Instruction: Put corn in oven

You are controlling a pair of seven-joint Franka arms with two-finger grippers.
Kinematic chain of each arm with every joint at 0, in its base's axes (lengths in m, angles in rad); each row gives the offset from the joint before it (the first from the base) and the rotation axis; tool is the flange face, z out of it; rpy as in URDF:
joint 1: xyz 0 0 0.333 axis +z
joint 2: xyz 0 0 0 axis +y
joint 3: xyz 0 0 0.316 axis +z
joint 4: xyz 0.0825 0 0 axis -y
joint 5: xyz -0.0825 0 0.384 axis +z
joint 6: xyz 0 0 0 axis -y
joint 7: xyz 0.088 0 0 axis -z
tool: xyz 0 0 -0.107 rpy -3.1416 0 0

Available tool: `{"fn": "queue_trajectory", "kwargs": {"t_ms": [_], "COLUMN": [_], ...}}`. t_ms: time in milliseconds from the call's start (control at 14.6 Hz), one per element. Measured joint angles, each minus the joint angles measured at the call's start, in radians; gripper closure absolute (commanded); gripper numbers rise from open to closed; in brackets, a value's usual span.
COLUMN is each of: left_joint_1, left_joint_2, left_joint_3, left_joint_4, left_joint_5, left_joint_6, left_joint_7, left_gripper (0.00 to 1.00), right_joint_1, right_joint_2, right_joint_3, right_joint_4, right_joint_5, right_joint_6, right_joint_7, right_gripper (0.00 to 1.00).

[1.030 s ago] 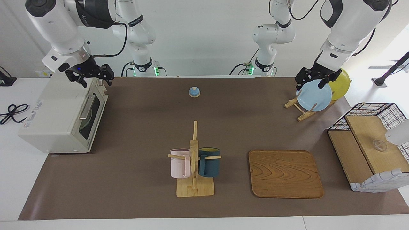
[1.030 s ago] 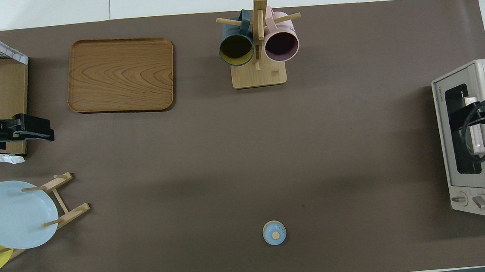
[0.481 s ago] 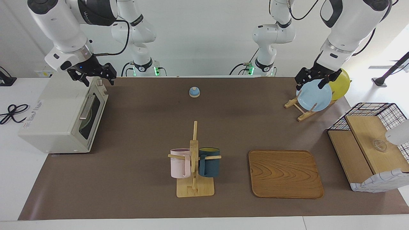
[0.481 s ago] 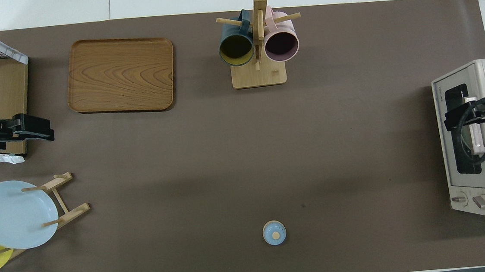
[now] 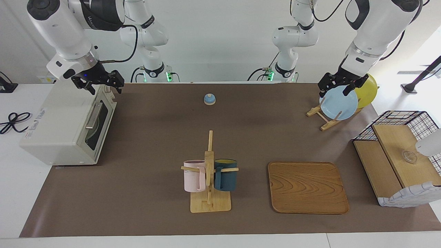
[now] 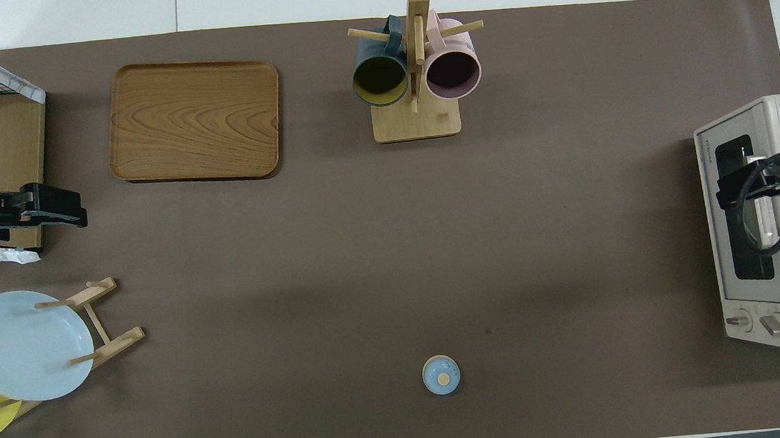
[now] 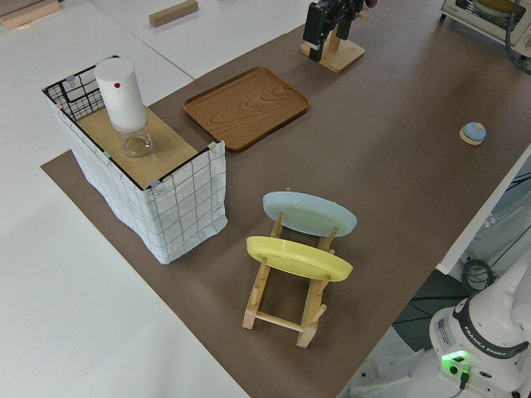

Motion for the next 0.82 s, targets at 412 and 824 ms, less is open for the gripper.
{"fn": "queue_trajectory", "kwargs": {"t_ms": [412, 824], "left_joint_1": [0.000, 0.000], "left_joint_2": [0.000, 0.000], "left_joint_3": [0.000, 0.000], "left_joint_4": [0.000, 0.000], "left_joint_5": [0.000, 0.000], "left_joint_6": [0.000, 0.000], "left_joint_7": [0.000, 0.000], "left_gripper": [0.00, 0.00], "right_joint_1": [0.001, 0.001], "right_joint_2": [0.001, 0.001], "right_joint_3": [-0.011, -0.011], "right_joint_4": [0.000, 0.001], "right_joint_5": [0.000, 0.000], "right_joint_6": [0.015, 0.017], "right_joint_7": [0.000, 0.000], "right_gripper": [0.00, 0.00]}}
